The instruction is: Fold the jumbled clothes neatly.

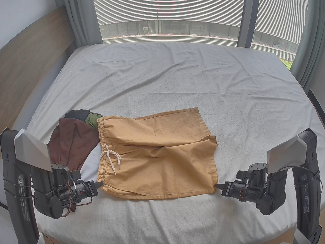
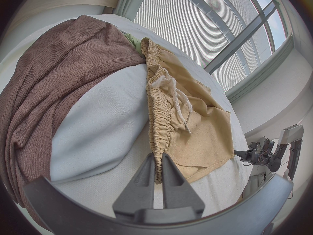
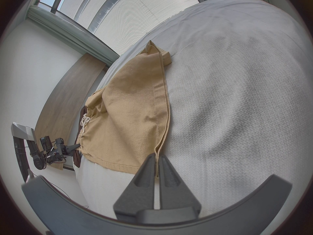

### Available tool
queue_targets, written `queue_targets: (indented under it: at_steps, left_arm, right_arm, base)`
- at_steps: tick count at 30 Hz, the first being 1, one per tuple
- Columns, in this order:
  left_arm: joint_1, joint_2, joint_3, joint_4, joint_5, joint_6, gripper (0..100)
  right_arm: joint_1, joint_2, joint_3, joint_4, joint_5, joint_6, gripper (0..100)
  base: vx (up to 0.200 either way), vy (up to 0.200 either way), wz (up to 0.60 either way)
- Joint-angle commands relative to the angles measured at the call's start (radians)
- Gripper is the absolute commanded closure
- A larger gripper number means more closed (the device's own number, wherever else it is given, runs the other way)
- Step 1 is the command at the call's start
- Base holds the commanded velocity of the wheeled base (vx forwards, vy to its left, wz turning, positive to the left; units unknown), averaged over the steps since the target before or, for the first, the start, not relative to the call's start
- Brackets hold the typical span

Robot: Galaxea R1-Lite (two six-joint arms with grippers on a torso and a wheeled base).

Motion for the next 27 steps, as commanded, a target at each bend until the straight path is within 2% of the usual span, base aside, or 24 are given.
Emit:
queue_targets:
  at_steps: [1,13,27]
  left_arm:
    - [0.002,-0.013,0.009,0.001,-0.008,-0.001,100]
    - [0.002,-0.125,0.135,0.001,-0.057,-0.004,100]
    - [0.004,-0.130,0.221,0.003,-0.059,0.038,100]
  right_arm:
    - [-0.002,-0.007,0.009,-0.003,0.000,0.000,100]
    - [-0.022,-0.091,0.090,0.009,0.000,-0.022,100]
    - [-0.031,-0.098,0.208,-0.002,0.000,-0.077,100]
  base:
    - [0.000,0.000,0.00]
    - [0.000,0.000,0.00]
    - [0.000,0.000,0.00]
